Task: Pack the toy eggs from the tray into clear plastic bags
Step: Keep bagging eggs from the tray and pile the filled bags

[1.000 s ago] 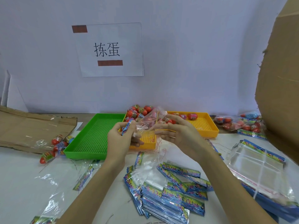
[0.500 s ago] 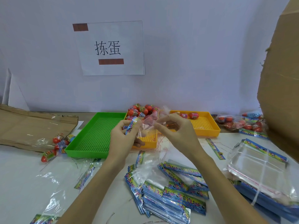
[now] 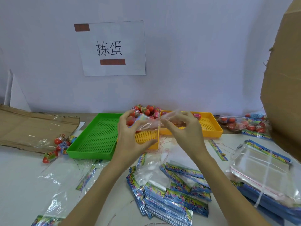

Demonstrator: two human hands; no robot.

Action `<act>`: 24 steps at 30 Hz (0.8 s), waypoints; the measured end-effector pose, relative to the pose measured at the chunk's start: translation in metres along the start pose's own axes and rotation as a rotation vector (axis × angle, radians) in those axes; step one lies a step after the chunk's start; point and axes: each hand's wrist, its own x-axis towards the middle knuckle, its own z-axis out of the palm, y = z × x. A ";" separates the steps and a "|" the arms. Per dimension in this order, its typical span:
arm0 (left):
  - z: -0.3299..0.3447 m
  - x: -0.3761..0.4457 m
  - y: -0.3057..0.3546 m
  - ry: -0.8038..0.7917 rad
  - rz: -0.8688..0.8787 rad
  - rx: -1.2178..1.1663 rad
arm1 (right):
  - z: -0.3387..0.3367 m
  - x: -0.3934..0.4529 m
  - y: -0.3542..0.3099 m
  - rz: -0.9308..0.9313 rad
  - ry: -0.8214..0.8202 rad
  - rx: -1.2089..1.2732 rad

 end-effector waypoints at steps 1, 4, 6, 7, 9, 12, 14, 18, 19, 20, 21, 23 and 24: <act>-0.001 0.000 0.000 0.035 0.054 0.022 | -0.001 0.000 0.000 0.029 0.003 0.048; -0.002 0.000 0.002 0.058 0.047 -0.058 | -0.003 0.002 -0.002 0.063 0.039 0.097; -0.003 0.000 0.003 -0.008 -0.046 -0.188 | -0.005 0.002 -0.004 0.043 0.044 0.074; -0.003 0.000 0.003 -0.037 -0.083 -0.244 | -0.006 0.001 -0.005 0.019 0.049 0.069; -0.004 0.000 0.006 -0.056 -0.108 -0.274 | -0.006 0.001 -0.005 -0.048 0.051 0.050; -0.007 0.004 0.004 -0.120 -0.165 -0.340 | -0.008 0.002 -0.003 -0.115 0.022 0.038; -0.010 0.005 0.001 -0.180 -0.197 -0.383 | -0.011 0.003 -0.002 -0.116 -0.029 0.050; -0.015 0.006 -0.004 -0.256 -0.274 -0.459 | -0.014 0.006 0.002 -0.114 -0.150 0.029; -0.015 0.006 -0.005 -0.261 -0.285 -0.469 | -0.014 0.006 0.002 -0.101 -0.178 0.048; -0.016 0.007 -0.006 -0.262 -0.288 -0.464 | -0.015 0.006 0.002 -0.085 -0.215 0.079; -0.016 0.007 -0.007 -0.261 -0.288 -0.456 | -0.015 0.005 0.002 -0.069 -0.256 0.109; -0.016 0.006 -0.007 -0.255 -0.291 -0.465 | -0.015 0.005 0.002 -0.033 -0.335 0.132; -0.015 0.006 -0.007 -0.251 -0.289 -0.474 | -0.015 0.005 0.003 -0.016 -0.366 0.123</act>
